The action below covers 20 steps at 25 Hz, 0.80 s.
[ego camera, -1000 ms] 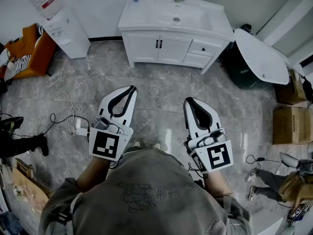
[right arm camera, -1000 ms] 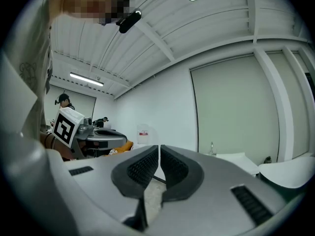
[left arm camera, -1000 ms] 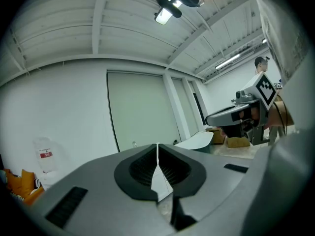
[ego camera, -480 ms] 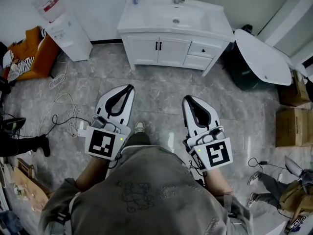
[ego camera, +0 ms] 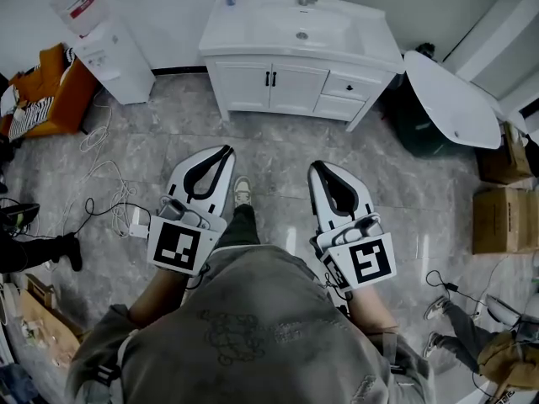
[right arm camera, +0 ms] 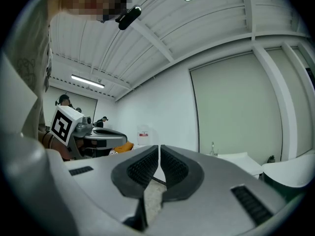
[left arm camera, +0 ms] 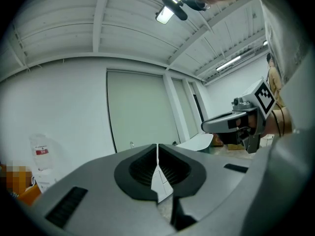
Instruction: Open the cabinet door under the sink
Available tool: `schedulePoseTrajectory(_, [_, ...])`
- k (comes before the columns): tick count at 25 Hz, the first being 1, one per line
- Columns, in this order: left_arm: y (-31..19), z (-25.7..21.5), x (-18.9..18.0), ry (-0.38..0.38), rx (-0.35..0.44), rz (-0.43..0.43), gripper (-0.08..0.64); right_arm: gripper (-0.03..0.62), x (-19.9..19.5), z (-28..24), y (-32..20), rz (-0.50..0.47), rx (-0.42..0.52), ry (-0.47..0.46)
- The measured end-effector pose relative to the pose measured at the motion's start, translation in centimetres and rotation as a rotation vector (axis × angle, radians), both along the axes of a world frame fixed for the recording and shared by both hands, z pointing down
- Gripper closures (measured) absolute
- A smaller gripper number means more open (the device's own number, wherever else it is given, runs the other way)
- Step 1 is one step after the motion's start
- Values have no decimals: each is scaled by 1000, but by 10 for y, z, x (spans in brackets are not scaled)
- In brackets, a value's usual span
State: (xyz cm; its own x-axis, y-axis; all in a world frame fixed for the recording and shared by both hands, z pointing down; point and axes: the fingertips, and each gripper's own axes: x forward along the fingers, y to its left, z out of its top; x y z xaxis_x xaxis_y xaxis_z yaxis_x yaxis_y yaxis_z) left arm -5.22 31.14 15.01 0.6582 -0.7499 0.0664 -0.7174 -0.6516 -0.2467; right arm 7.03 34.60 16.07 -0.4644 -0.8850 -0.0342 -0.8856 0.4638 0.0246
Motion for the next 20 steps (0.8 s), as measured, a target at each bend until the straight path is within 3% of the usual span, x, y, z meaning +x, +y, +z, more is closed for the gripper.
schedulePoseTrajectory(10, [-52, 9, -4, 1, -5, 19, 535, 560, -7, 10, -49, 18, -24, 19])
schedulePoseTrajectory(20, [-137, 23, -6, -18, -47, 34, 535, 560, -8, 26, -132, 35, -85, 25])
